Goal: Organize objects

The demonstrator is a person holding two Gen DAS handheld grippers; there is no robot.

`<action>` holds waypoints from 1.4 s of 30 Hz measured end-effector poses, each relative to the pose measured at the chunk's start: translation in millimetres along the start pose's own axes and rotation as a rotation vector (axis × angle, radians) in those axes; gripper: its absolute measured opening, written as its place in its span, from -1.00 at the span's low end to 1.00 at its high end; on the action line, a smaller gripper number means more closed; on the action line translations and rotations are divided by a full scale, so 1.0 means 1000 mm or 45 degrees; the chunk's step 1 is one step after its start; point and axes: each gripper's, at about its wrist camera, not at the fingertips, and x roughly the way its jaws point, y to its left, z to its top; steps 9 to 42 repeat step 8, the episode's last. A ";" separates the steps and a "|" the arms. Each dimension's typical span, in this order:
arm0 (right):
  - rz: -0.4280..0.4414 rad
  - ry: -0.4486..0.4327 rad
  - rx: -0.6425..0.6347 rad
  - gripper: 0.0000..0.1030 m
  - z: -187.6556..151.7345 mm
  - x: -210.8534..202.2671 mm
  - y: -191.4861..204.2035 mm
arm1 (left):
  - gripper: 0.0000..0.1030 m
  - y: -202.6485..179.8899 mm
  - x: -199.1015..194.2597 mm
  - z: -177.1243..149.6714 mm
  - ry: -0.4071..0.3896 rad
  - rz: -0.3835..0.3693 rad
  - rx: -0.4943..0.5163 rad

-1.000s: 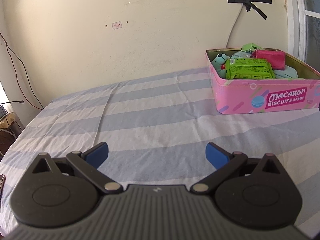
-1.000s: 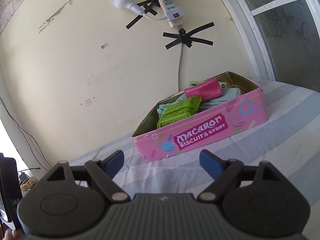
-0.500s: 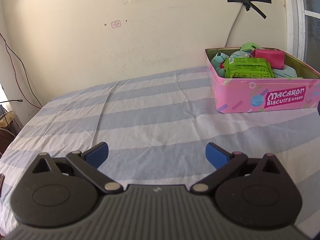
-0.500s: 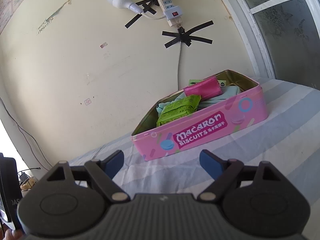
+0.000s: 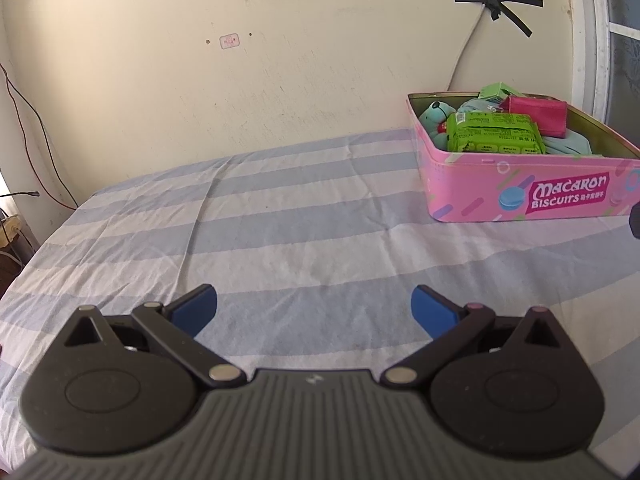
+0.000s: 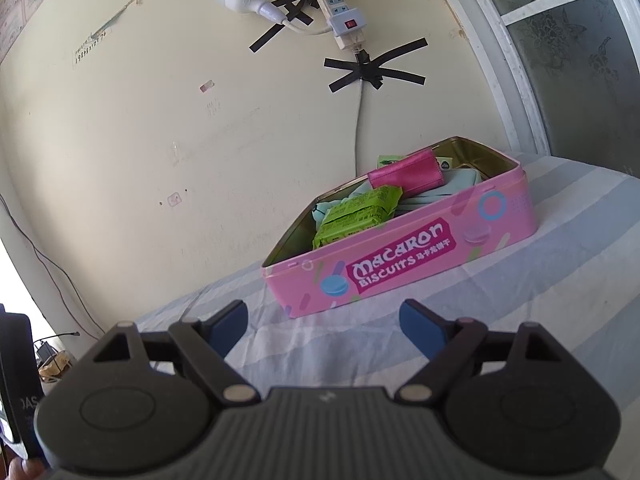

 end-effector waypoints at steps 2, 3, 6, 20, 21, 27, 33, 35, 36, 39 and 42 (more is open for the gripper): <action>0.003 0.002 -0.006 0.67 0.000 0.001 0.001 | 1.00 0.000 -0.001 0.000 -0.009 0.000 -0.001; 0.003 0.002 -0.009 0.67 0.000 0.001 0.001 | 1.00 0.001 -0.002 0.000 -0.018 -0.003 0.001; 0.008 0.001 -0.021 0.67 0.001 0.001 0.003 | 1.00 0.000 -0.004 0.001 -0.034 -0.015 0.010; 0.007 -0.001 -0.026 0.67 0.002 0.001 0.005 | 1.00 0.000 -0.003 0.002 -0.032 -0.025 0.014; 0.007 -0.001 -0.026 0.67 0.002 0.001 0.005 | 1.00 0.000 -0.003 0.002 -0.032 -0.025 0.014; 0.007 -0.001 -0.026 0.67 0.002 0.001 0.005 | 1.00 0.000 -0.003 0.002 -0.032 -0.025 0.014; 0.007 -0.001 -0.026 0.67 0.002 0.001 0.005 | 1.00 0.000 -0.003 0.002 -0.032 -0.025 0.014; 0.007 -0.001 -0.026 0.67 0.002 0.001 0.005 | 1.00 0.000 -0.003 0.002 -0.032 -0.025 0.014; 0.007 -0.001 -0.026 0.67 0.002 0.001 0.005 | 1.00 0.000 -0.003 0.002 -0.032 -0.025 0.014; 0.007 -0.001 -0.026 0.67 0.002 0.001 0.005 | 1.00 0.000 -0.003 0.002 -0.032 -0.025 0.014; 0.007 -0.001 -0.026 0.67 0.002 0.001 0.005 | 1.00 0.000 -0.003 0.002 -0.032 -0.025 0.014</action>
